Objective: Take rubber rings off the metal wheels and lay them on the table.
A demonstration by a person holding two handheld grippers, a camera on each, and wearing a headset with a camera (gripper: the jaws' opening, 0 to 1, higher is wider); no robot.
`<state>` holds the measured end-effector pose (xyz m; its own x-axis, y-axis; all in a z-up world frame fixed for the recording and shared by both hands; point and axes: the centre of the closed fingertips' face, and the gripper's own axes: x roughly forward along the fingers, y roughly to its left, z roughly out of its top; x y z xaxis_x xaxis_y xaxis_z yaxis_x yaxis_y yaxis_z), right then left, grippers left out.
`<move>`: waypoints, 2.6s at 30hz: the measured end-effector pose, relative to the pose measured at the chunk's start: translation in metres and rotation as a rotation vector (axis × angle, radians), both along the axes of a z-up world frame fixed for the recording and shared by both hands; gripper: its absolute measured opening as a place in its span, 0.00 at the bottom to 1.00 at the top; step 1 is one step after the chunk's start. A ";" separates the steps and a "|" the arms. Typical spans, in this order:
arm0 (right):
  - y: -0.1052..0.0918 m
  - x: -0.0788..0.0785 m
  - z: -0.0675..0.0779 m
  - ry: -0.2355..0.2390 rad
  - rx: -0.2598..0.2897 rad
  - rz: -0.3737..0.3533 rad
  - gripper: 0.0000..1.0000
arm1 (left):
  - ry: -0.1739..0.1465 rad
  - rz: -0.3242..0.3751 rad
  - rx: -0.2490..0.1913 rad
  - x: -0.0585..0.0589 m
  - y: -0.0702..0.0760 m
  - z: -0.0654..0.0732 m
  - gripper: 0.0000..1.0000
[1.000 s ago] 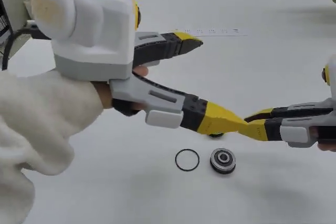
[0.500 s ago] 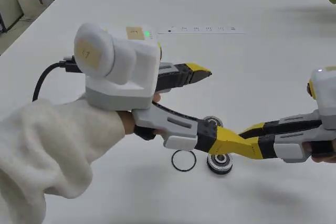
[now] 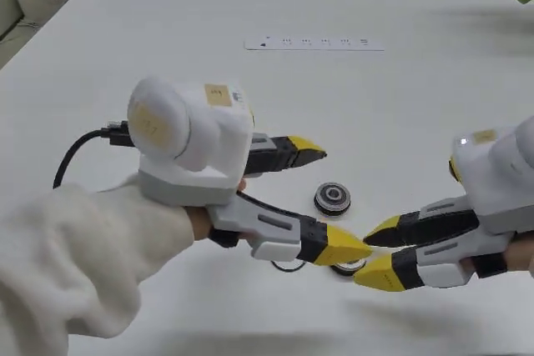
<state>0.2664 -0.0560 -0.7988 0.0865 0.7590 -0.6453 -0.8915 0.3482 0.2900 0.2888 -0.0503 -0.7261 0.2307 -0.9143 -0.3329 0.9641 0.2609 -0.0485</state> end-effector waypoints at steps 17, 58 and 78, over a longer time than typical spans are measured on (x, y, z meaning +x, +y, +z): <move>-0.002 0.005 -0.005 -0.064 -0.024 0.035 0.24 | 0.025 -0.023 0.091 -0.006 -0.008 -0.037 0.46; -0.011 0.013 -0.014 -0.138 -0.086 0.080 0.04 | -0.002 -0.041 0.150 -0.005 -0.010 -0.065 0.21; -0.012 0.015 -0.016 -0.129 -0.082 0.052 0.00 | -0.061 -0.072 0.148 -0.008 -0.015 -0.068 0.15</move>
<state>0.2811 -0.0685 -0.8148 0.1347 0.7098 -0.6914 -0.9368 0.3185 0.1445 0.2804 -0.0653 -0.7941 0.1899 -0.8714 -0.4523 0.9807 0.1906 0.0446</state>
